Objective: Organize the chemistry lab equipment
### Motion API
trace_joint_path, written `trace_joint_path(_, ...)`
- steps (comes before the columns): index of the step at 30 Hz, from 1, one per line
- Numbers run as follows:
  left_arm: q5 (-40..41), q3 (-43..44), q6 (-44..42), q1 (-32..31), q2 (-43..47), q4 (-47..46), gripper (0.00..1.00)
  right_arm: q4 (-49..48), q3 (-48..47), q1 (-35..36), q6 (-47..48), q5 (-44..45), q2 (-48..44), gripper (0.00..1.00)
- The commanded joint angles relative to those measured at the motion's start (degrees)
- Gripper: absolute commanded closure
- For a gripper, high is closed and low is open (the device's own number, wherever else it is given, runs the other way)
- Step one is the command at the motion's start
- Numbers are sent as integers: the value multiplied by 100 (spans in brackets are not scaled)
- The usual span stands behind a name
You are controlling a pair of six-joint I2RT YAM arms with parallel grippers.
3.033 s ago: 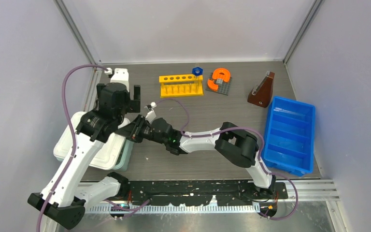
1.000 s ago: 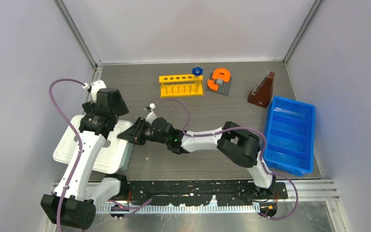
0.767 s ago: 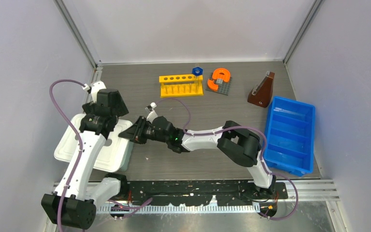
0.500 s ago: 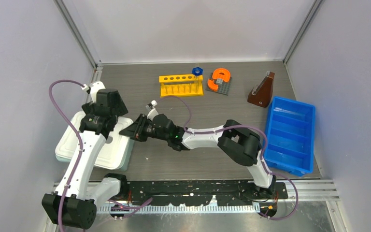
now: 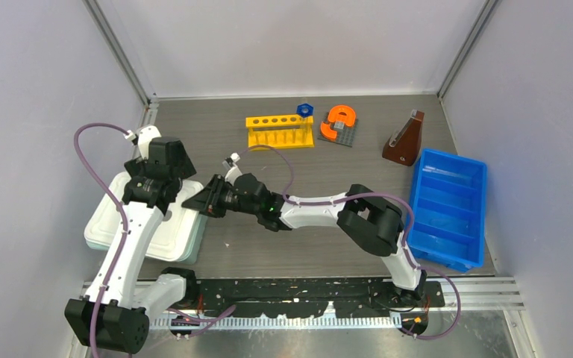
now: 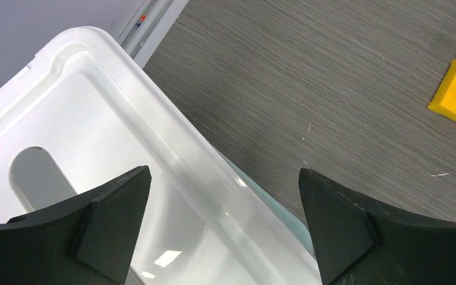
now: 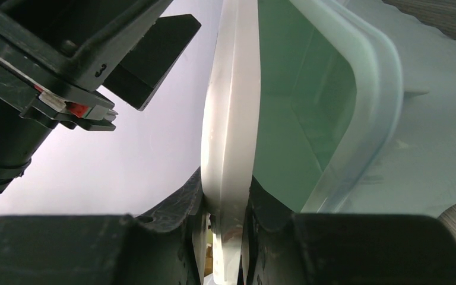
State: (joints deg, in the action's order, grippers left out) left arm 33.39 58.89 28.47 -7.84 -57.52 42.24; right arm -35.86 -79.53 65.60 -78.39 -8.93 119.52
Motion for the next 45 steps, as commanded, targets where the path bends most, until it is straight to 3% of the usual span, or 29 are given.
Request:
trace_joint_path(1, 215, 7, 146, 35, 5, -189, 0, 184, -210, 82, 100, -192, 121, 99)
trace_joint_path(10, 236, -47, 217, 79, -147, -206, 0, 363, -195, 160, 201, -258, 116, 99)
trace_joint_path(22, 17, -221, 288, 280, -308, -354, 0, 76, 440, 0, 234, 419, -190, 99)
trace_joint_path(35, 202, -254, 725, 752, -399, 24, 0, 557, -373, -62, 388, -229, 199, 99)
trace_joint_path(45, 511, -230, 1162, 757, -253, 287, 0, 850, -547, -335, 489, -608, 266, 99)
